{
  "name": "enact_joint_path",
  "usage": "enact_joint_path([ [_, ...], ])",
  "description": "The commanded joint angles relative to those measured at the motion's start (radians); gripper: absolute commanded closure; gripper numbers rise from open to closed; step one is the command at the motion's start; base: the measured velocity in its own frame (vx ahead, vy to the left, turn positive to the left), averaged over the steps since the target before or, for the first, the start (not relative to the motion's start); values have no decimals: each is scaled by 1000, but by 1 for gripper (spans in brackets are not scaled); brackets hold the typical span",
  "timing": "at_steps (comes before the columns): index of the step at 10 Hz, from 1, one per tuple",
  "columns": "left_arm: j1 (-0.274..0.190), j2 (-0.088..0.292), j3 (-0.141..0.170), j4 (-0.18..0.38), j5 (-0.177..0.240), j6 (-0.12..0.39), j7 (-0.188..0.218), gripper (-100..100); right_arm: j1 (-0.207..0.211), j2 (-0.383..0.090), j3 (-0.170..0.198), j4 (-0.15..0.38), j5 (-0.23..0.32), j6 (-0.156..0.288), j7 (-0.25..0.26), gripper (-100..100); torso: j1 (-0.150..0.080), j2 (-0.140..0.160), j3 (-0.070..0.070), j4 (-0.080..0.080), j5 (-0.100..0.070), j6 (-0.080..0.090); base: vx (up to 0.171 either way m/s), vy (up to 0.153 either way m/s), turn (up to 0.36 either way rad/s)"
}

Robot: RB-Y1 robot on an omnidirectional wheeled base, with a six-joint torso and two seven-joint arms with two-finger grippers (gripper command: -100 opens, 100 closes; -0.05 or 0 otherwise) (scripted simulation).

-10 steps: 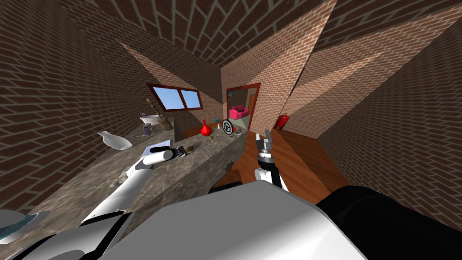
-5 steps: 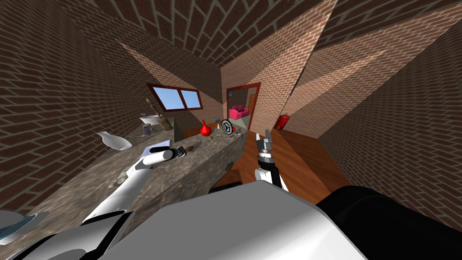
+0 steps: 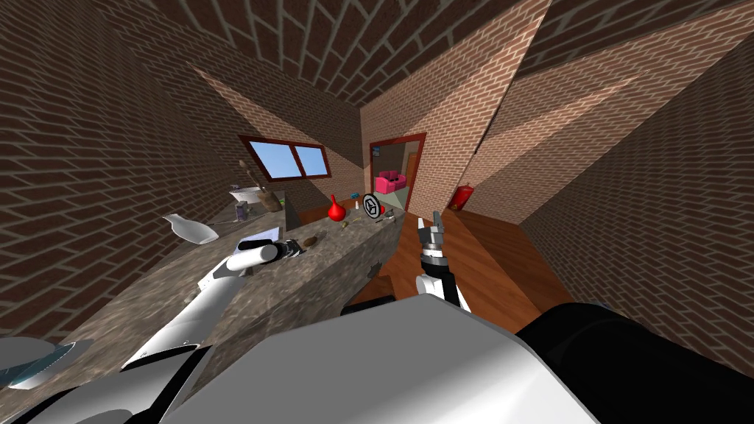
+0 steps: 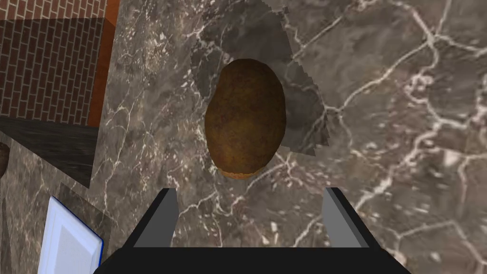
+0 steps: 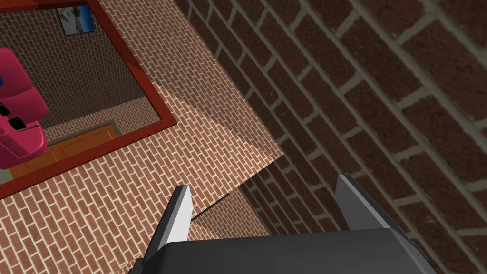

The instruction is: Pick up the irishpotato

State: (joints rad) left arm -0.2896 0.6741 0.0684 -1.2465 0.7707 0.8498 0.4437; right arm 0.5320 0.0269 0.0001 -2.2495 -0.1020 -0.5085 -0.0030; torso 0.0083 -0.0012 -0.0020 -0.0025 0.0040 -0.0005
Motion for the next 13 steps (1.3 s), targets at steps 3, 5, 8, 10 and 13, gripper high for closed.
enact_joint_path([
  [3, -3, 57, 31, 66, 66, 70, 24, -100, 0, 0, 0, 0, 0, 0, 0, 0, 3, 5, 3, 1, 1, 0, -136, 102, -112],
  [5, -5, 85, 42, 96, 87, 105, 38, -100, 0, 0, 0, 0, 0, 0, 0, 0, 0, 2, 1, 1, 0, 0, -93, 51, -90],
  [8, -6, 117, 53, 129, 108, 147, 55, -100, 0, 0, 0, 0, 0, 0, 0, 0, 1, 0, 0, 0, 0, 1, -65, 75, -125],
  [10, -6, 150, 63, 165, 127, 193, 75, -100, 0, 0, 0, 0, 0, 0, 0, 0, -1, -2, -1, 0, 0, 0, -57, 61, -121],
  [13, -6, 183, 72, 203, 147, 243, 97, -100, 0, 0, 0, 0, 0, 0, 0, 0, 1, 1, 1, 0, 0, 0, -85, 74, -154],
])
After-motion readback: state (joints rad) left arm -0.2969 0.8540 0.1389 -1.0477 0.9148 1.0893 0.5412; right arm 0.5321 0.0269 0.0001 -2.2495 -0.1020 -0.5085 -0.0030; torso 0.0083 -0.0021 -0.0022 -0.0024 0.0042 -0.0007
